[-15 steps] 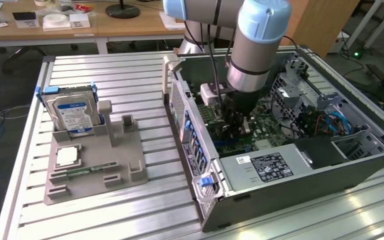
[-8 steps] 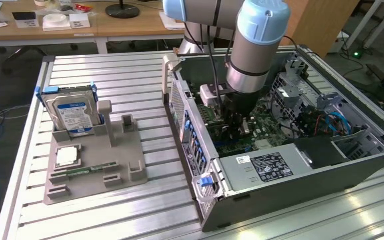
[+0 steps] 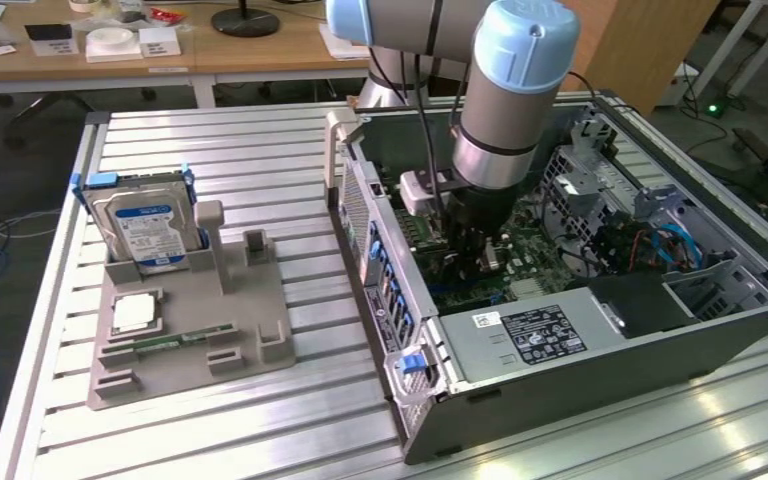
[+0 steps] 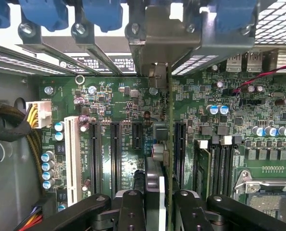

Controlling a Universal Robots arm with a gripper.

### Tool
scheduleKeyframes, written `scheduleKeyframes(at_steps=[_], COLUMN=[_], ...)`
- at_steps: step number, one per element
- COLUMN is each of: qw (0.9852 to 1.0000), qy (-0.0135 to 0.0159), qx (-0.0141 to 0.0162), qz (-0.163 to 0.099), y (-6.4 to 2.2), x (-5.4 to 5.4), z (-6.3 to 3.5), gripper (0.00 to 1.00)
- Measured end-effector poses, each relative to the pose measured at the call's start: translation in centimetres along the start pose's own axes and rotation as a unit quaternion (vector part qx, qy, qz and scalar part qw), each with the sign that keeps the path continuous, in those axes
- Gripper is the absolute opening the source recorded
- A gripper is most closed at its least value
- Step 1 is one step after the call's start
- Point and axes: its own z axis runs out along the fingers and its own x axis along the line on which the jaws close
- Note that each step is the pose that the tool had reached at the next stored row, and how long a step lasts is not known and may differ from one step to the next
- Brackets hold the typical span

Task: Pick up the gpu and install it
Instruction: 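Insert the gpu into the slot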

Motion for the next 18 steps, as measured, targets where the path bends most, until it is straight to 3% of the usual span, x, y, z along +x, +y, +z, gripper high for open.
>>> scheduleKeyframes(at_steps=[10,18], qw=[1.0000,1.0000], qy=[-0.0001,0.0001], qx=[0.0000,-0.0001], qz=[0.000,0.000], y=[0.00,0.06], x=[0.00,0.02], z=[0.03,0.68], gripper=[0.28,0.28])
